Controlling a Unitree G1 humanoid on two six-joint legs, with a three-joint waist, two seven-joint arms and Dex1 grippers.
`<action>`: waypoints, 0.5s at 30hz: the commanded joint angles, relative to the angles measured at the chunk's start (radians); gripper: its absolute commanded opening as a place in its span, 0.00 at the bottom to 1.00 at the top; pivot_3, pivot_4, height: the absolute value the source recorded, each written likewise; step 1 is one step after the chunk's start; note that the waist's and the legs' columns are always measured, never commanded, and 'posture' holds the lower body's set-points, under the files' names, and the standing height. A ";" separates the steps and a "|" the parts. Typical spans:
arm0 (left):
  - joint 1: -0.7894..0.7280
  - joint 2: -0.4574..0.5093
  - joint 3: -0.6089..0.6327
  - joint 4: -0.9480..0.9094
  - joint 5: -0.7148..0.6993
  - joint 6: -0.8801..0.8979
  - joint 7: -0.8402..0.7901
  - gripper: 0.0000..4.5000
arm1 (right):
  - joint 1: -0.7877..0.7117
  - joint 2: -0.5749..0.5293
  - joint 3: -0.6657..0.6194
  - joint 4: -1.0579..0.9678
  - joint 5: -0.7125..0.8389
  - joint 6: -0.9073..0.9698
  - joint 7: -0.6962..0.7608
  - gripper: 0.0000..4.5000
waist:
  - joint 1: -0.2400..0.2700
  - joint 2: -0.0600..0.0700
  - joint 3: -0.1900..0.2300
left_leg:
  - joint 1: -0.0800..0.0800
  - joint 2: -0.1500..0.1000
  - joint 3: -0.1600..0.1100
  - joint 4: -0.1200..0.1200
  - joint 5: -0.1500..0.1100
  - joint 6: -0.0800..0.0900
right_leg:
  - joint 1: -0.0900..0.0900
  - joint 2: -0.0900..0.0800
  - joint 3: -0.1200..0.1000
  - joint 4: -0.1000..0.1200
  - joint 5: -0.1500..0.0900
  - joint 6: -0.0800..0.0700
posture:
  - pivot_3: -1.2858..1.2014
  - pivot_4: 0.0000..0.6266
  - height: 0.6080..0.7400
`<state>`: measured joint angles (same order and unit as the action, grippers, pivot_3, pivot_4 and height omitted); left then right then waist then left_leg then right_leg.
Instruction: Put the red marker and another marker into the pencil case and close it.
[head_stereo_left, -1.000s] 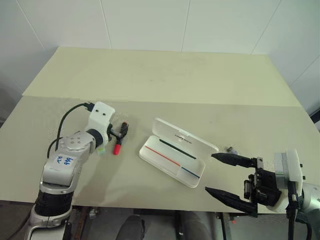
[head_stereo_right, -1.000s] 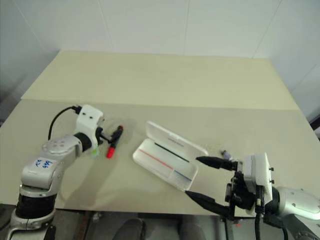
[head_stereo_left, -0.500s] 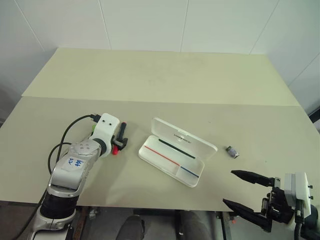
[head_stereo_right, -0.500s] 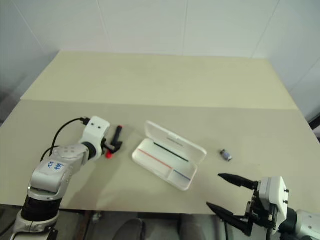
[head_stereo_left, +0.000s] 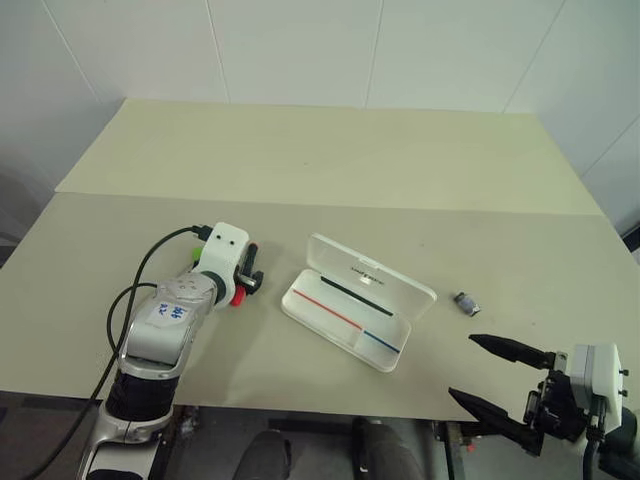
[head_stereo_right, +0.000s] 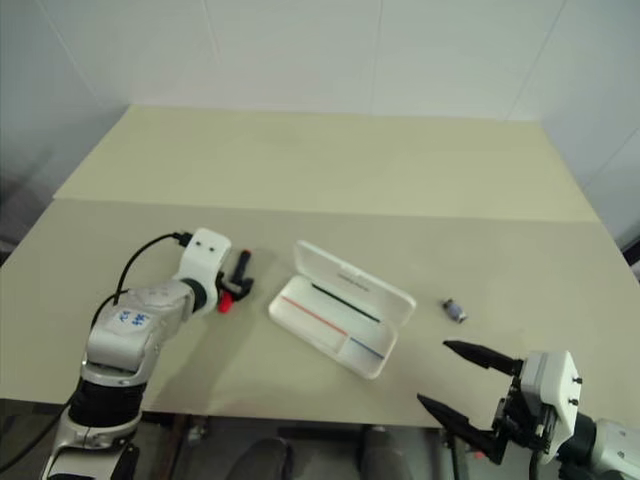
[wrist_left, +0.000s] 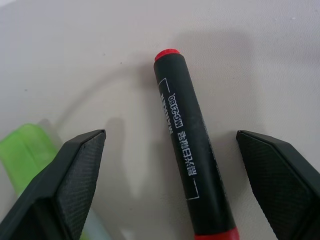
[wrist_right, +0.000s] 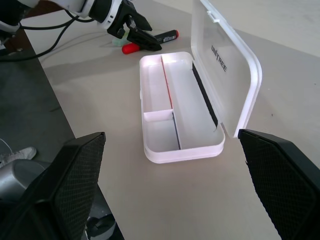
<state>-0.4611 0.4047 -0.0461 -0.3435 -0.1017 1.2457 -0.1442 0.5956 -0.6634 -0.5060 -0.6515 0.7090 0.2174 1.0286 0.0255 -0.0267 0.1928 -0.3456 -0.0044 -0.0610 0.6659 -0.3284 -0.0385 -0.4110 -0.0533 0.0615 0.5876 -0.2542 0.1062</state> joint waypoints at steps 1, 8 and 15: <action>-0.013 -0.036 -0.009 0.002 -0.013 0.035 -0.008 1.00 | -0.007 -0.007 -0.032 -0.002 0.002 -0.017 0.006 1.00 | -0.001 0.000 0.000 | 0.006 0.000 0.000 0.000 0.000 0.000 | 0.002 0.000 0.000 -0.001 0.000 0.000 | 0.52 0.24 1.00; -0.024 -0.049 -0.011 -0.004 0.010 0.132 0.017 0.62 | -0.048 -0.009 -0.025 -0.005 0.002 -0.003 -0.016 1.00 | -0.004 0.000 0.000 | 0.009 -0.001 0.000 -0.001 0.000 0.000 | 0.004 -0.002 0.000 -0.001 0.000 0.000 | 0.52 0.24 1.00; -0.043 -0.059 -0.002 0.011 0.021 0.165 0.031 0.13 | -0.065 -0.018 -0.036 0.014 -0.004 -0.002 -0.011 1.00 | -0.016 0.000 0.000 | 0.010 -0.001 0.001 -0.001 0.000 0.000 | 0.007 -0.001 0.000 0.001 -0.001 0.000 | 0.52 0.24 1.00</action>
<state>-0.5049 0.3459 -0.0491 -0.3508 -0.0974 1.3895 -0.1291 0.5319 -0.6714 -0.5170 -0.6300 0.7017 0.2195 1.0164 0.0099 -0.0270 0.1927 -0.3348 -0.0048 -0.0603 0.6647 -0.3286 -0.0383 -0.4017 -0.0544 0.0617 0.5879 -0.2554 0.1062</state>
